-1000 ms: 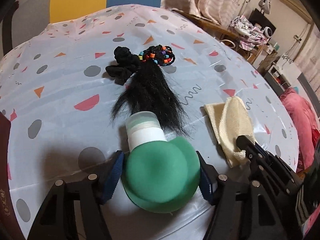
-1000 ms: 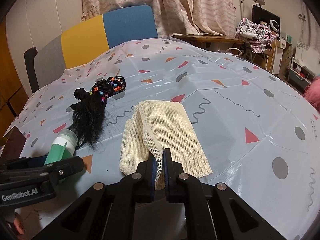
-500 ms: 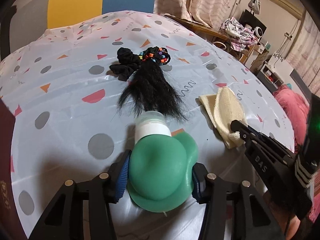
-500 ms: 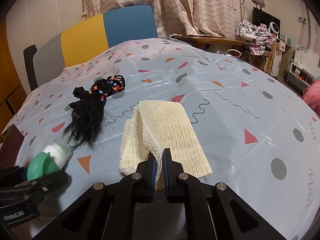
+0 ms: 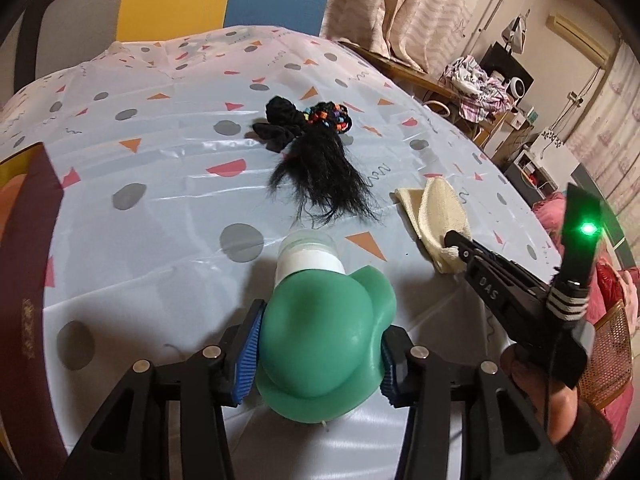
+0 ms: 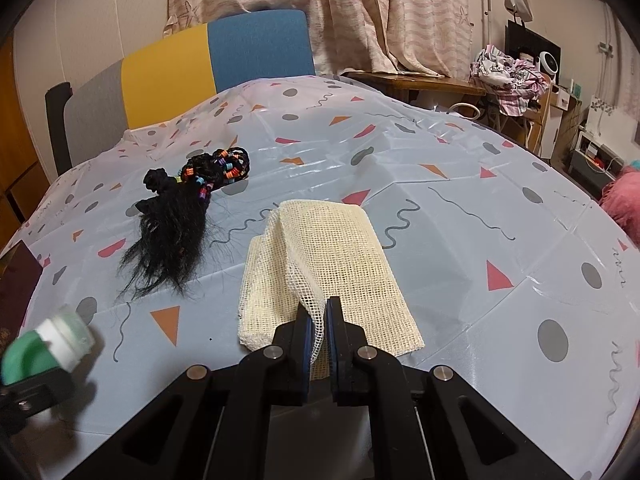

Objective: Organize rigid objects
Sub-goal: 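Carry the green bottle over the gold tray with the left tool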

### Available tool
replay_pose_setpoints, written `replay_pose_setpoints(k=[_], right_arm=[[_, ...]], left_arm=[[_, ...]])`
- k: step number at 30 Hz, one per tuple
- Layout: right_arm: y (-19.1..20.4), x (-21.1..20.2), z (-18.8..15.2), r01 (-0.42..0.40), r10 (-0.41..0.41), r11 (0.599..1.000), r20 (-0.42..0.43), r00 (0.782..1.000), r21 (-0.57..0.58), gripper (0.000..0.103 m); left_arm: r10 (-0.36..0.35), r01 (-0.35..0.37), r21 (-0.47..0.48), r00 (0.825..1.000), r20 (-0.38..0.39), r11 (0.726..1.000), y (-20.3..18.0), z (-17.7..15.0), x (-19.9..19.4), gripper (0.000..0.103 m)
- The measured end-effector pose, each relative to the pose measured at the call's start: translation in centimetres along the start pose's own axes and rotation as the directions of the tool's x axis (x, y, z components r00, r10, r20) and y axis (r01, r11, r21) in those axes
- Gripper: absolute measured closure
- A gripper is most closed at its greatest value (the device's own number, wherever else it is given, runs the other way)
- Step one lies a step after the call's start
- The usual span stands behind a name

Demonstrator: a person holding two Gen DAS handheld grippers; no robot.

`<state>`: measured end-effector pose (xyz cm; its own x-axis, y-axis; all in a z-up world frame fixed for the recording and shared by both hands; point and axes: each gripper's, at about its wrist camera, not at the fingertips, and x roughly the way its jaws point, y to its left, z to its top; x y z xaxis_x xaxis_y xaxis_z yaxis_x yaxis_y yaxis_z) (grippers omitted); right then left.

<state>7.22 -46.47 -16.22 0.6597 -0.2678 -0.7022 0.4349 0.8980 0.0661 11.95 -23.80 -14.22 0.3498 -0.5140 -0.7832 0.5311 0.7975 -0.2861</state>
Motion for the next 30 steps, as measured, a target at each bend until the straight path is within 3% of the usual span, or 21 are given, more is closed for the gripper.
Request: replay_pose_setpoints(k=[14,23,30], right_arm=[[0.5,0.0,-0.1,0.029,-0.029,0.999,-0.001,1.000,-0.024,0.096],[0.8,-0.1,-0.1,0.047,-0.047,0.998,-0.001,0.999,-0.040,0.096],[1.2,-0.1,-0.1,0.073,-0.073,0.995,-0.004,0.997,-0.067,0.096]], left_arm=[[0.003,0.001,-0.045,0.995,0.098,0.999,3.0,-1.0,-6.2,0.054],[0.090,-0.057,-0.165,0.976,0.199,0.985,8.5,-1.5,-11.3,0.054],[0.174,-0.106,-0.301,0.962,0.210,0.948,14.6,-2.1,-13.5,0.054]])
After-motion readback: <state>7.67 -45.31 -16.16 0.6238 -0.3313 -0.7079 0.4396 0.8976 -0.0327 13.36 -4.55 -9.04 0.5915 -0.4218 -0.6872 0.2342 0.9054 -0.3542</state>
